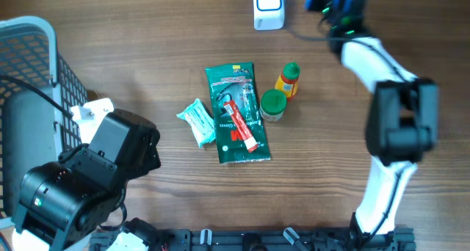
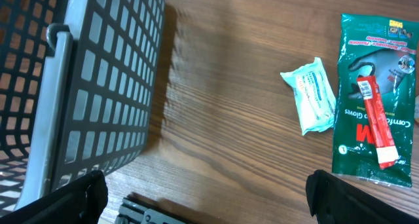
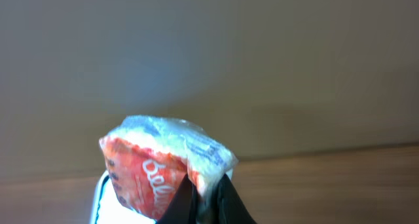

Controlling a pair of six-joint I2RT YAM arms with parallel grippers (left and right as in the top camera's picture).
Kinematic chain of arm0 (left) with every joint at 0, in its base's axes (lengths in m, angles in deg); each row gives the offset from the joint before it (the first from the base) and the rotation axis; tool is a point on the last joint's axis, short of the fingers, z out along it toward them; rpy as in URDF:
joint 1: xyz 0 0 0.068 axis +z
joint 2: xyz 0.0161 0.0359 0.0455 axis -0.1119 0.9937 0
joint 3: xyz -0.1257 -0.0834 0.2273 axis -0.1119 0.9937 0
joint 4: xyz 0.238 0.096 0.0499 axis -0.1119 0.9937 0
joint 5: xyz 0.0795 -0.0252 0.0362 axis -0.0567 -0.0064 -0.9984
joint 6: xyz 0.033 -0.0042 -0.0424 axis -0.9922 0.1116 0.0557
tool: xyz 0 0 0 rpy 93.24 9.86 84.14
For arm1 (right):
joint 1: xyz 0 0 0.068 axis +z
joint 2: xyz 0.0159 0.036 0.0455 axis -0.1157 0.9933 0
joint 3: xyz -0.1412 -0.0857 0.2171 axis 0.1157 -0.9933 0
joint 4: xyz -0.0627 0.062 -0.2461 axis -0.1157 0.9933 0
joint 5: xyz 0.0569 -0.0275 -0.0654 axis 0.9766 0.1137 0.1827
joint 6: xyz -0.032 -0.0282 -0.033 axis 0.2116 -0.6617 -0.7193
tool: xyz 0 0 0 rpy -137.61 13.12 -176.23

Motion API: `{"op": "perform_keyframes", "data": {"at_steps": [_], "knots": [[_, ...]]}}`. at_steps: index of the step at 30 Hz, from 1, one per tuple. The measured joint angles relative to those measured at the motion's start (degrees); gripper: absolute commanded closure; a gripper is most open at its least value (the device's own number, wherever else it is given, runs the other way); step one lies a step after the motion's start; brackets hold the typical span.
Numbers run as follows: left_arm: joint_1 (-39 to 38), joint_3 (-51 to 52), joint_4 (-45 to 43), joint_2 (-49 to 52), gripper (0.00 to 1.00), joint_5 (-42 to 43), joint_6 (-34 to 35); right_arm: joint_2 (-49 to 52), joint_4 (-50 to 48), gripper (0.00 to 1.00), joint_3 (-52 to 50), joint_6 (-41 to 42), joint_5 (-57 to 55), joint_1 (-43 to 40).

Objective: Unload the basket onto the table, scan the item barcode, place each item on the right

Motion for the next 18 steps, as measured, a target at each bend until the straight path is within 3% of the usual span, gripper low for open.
{"op": "perform_keyframes", "data": {"at_steps": [5,8,14,18], "knots": [[0.0,0.02,-0.04,0.0,0.0,0.0,0.0,-14.6,15.91,0.96,0.9,-0.17,-10.47,-11.5],[0.0,0.02,-0.02,0.0,0.0,0.0,0.0,-18.49,23.06,0.96,1.7,-0.17,-16.7,-20.02],[0.0,0.02,0.0,0.0,0.0,0.0,0.0,-15.58,40.87,0.96,1.53,5.88,-21.66,-35.6],[0.0,0.02,0.0,0.0,0.0,0.0,0.0,-11.96,45.05,0.95,1.38,11.37,-22.58,-42.84]]}}
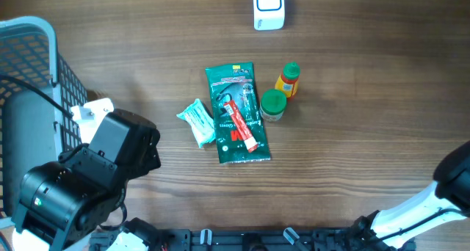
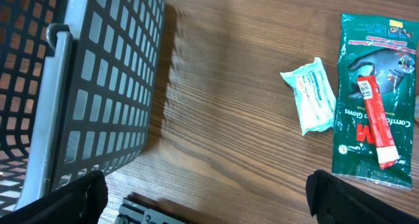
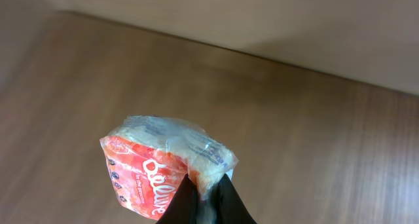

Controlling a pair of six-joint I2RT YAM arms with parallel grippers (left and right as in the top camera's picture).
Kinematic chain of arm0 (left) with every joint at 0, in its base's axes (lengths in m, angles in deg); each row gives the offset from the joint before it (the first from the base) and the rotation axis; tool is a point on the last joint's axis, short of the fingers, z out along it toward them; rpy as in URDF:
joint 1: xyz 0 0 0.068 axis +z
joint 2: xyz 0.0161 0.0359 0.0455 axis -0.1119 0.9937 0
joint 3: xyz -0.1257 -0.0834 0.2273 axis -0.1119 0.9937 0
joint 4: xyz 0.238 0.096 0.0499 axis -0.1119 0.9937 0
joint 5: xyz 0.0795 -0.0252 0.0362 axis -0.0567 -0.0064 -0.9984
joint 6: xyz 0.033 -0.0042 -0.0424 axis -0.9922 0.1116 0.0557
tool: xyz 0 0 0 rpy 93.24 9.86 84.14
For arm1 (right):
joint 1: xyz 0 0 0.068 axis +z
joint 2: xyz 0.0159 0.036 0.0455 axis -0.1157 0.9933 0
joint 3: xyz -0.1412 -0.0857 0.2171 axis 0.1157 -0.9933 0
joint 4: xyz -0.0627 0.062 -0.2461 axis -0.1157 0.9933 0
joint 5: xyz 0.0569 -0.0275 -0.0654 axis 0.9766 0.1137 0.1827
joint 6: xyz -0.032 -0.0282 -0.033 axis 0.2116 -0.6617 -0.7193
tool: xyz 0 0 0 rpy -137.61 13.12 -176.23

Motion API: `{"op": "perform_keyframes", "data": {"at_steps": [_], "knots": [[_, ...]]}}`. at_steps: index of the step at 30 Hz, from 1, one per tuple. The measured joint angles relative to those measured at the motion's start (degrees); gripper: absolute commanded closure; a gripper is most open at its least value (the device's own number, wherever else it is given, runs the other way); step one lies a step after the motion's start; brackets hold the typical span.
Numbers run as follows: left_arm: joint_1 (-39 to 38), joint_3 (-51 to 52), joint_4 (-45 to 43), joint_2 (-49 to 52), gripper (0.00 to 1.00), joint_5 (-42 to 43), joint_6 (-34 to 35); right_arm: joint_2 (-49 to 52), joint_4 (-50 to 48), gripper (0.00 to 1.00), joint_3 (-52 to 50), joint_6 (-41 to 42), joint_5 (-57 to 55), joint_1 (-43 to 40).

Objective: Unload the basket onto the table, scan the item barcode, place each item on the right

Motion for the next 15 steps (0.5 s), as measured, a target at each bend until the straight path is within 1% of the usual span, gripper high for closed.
{"op": "perform_keyframes", "data": {"at_steps": [2,3,4,5,6,7,8,9,13,15], "knots": [[0.0,0.0,0.0,0.0,0.0,0.0,0.0,1.92,0.04,0.93,-0.26,1.03,-1.95,-2.91],[0.0,0.0,0.0,0.0,0.0,0.0,0.0,2.69,0.48,0.9,-0.5,1.16,-2.67,-4.0],[0.0,0.0,0.0,0.0,0.0,0.0,0.0,3.8,0.9,0.8,-0.76,1.31,-3.52,-5.25],[0.0,0.0,0.0,0.0,0.0,0.0,0.0,4.79,1.18,0.65,-0.92,1.51,-3.98,-6.19],[0.0,0.0,0.0,0.0,0.0,0.0,0.0,5.55,1.31,0.41,-1.29,1.46,-4.33,-6.97],[0.0,0.0,0.0,0.0,0.0,0.0,0.0,6.14,1.46,0.28,-1.77,2.05,-4.57,-7.63],[0.0,0.0,0.0,0.0,0.0,0.0,0.0,6.45,1.49,0.11,-2.01,2.38,-4.72,-7.98],[0.0,0.0,0.0,0.0,0.0,0.0,0.0,6.71,1.46,0.0,-2.32,2.36,-4.85,-8.44],[0.0,0.0,0.0,0.0,0.0,0.0,0.0,6.54,2.1,0.0,-2.36,2.56,-3.85,-8.61],[0.0,0.0,0.0,0.0,0.0,0.0,0.0,4.94,2.99,0.0,-2.36,2.56,0.68,-8.57]]}}
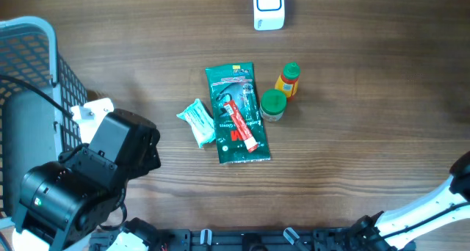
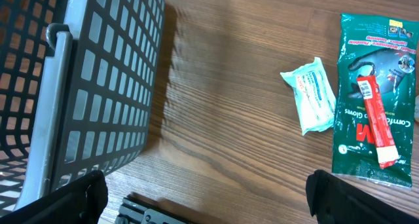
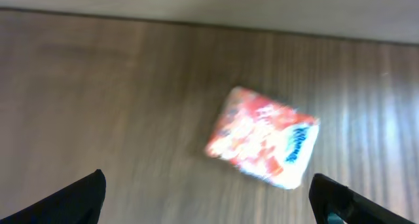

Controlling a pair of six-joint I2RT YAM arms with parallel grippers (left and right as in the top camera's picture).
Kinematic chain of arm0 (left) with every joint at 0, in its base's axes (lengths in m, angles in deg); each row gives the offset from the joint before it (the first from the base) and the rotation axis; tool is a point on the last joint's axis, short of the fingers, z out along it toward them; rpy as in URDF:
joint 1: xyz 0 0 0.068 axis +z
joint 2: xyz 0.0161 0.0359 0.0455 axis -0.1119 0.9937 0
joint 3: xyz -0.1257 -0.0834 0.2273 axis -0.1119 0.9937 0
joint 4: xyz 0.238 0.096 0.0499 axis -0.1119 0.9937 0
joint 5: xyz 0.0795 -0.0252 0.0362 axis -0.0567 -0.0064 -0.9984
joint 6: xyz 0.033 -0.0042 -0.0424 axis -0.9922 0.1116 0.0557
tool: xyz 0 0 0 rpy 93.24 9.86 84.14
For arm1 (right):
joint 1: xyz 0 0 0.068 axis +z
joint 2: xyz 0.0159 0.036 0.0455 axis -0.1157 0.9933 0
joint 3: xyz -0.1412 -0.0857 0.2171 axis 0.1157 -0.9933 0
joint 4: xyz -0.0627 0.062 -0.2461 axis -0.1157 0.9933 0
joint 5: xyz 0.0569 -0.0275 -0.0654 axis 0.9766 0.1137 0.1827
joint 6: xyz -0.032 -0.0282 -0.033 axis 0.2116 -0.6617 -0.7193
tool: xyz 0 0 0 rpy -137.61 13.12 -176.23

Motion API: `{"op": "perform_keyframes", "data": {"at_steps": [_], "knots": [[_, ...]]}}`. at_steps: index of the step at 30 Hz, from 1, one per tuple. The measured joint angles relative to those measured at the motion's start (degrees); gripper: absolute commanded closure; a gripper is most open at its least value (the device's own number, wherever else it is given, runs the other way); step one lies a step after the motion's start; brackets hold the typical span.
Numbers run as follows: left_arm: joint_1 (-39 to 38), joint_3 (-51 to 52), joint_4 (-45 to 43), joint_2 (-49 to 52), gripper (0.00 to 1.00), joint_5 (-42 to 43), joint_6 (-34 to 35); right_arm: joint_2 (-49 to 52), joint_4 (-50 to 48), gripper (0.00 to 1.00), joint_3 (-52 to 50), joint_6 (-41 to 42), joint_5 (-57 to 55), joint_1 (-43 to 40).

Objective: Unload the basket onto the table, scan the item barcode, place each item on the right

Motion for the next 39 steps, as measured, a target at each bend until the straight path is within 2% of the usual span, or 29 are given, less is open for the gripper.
{"op": "perform_keyframes", "data": {"at_steps": [5,9,14,15,21,28,34,39], "knots": [[0.0,0.0,0.0,-0.02,0.0,0.0,0.0,-12.31,3.96,0.0,0.02,2.93,18.23,2.45],[0.0,0.0,0.0,0.0,0.0,0.0,0.0,-20.98,10.69,0.0,0.11,5.14,26.6,10.64],[0.0,0.0,-0.02,0.0,0.0,0.0,0.0,-23.65,18.36,0.0,0.11,5.16,29.99,28.63],[0.0,0.0,0.0,0.0,0.0,0.0,0.0,-23.65,19.45,0.0,0.07,4.42,30.67,35.04],[0.0,0.0,0.0,-0.02,0.0,0.0,0.0,-23.67,14.53,0.0,0.0,-5.33,29.51,57.37],[0.0,0.0,0.0,0.0,0.0,0.0,0.0,-23.58,13.22,0.0,0.42,-11.72,26.51,65.16],[0.0,0.0,0.0,0.0,0.0,0.0,0.0,-16.9,21.49,0.02,5.57,-12.15,22.82,66.14],[0.0,0.0,0.0,0.0,0.0,0.0,0.0,-10.43,25.55,0.16,5.79,-12.59,22.47,66.14]]}}
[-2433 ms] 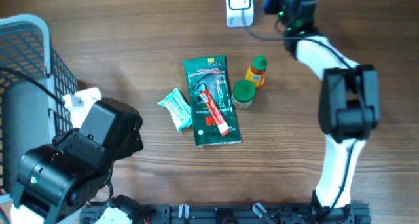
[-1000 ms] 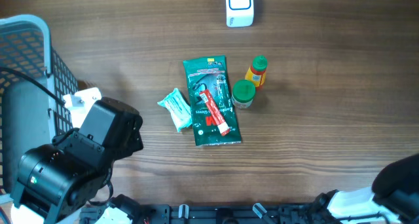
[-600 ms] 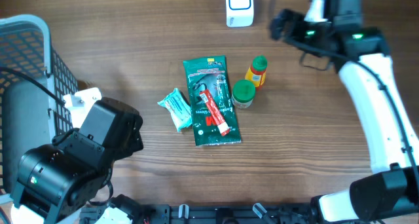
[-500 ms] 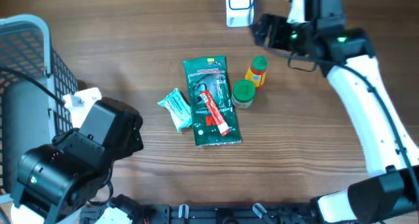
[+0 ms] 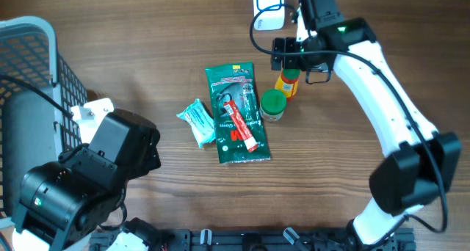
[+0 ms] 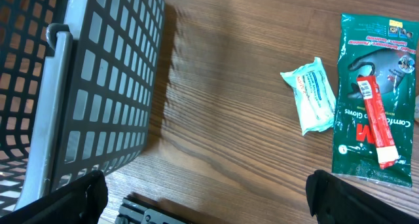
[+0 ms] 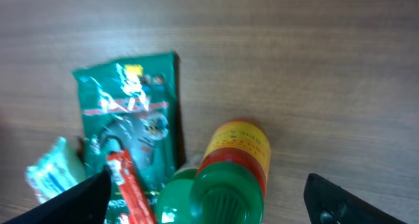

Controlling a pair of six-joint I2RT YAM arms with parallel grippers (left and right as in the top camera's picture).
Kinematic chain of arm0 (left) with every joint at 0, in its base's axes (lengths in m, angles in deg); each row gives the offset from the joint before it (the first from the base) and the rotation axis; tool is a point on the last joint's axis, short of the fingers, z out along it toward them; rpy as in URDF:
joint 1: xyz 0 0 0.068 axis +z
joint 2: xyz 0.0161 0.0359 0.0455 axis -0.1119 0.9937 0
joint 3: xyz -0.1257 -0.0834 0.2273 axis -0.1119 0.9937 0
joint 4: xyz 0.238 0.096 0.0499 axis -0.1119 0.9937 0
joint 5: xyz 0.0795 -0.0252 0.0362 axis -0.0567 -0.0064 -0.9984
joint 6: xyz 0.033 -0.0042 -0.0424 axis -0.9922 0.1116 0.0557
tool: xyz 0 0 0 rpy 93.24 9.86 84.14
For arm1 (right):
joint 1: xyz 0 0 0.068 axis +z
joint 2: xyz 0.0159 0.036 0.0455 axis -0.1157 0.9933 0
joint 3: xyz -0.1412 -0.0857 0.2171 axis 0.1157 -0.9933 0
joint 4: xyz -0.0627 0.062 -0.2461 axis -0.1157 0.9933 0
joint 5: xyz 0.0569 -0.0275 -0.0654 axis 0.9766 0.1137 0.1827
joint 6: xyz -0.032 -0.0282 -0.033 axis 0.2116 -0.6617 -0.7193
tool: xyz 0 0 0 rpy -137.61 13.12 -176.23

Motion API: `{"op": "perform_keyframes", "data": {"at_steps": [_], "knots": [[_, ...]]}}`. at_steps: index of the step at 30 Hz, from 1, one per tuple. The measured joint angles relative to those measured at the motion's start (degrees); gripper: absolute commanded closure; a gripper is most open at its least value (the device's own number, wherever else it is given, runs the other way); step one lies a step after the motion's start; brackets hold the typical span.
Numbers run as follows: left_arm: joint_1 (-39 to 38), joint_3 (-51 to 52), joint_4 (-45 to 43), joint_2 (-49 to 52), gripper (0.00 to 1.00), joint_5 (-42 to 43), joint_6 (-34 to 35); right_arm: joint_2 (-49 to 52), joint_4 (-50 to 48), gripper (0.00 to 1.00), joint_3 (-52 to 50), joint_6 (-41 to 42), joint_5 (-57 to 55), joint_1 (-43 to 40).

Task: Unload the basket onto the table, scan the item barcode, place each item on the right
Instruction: 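Bring the right gripper back and reach down to the red sauce bottle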

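Note:
The white scanner (image 5: 268,6) stands at the table's back edge. Just in front of it my right gripper (image 5: 291,51) hangs open over the yellow bottle with a green cap (image 5: 289,79). In the right wrist view the right gripper (image 7: 208,192) has its fingers wide apart on either side of the bottle (image 7: 239,152), not touching it. A green-lidded jar (image 5: 273,104), a green glove pack (image 5: 236,113) with a red tube (image 5: 240,126) on it, and a pale tissue pack (image 5: 197,122) lie beside it. My left gripper (image 6: 209,192) is open with nothing in it, near the basket.
A grey mesh basket (image 5: 29,75) fills the left side, and its wall (image 6: 98,86) is close to the left gripper. The left arm (image 5: 88,177) sits at the front left. Bare wood lies right of the bottle.
My right gripper was open above a red-orange packet lying on wood, off the overhead view to the right. Now it is back over the table, open above the yellow bottle. The left arm has not moved.
My right gripper was shut on a red-orange packet near the scanner at the back. Then it held the packet beyond the table's right side. Then it was open with the packet lying below it. Now it hangs open over the yellow bottle.

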Motion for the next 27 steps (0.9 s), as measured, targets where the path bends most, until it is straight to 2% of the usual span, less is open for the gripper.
{"op": "perform_keyframes", "data": {"at_steps": [3,8,10,14,21,27], "knots": [[0.0,0.0,0.0,0.0,0.0,0.0,0.0,1.57,0.13,0.2,0.0,-0.2,0.7,0.0],[0.0,0.0,0.0,0.0,0.0,0.0,0.0,2.38,2.82,0.37,0.02,-0.35,0.76,0.0],[0.0,0.0,0.0,0.0,0.0,0.0,0.0,3.52,3.08,0.49,0.02,-0.55,0.76,0.0],[0.0,0.0,-0.02,0.0,0.0,0.0,0.0,4.94,3.56,0.62,0.02,0.26,-0.63,0.0],[0.0,0.0,0.0,0.0,0.0,0.0,0.0,4.66,5.92,0.62,0.83,2.75,-5.49,-0.55],[0.0,0.0,0.0,0.0,0.0,0.0,0.0,3.37,9.81,0.6,0.81,4.83,-11.3,-5.27]]}}
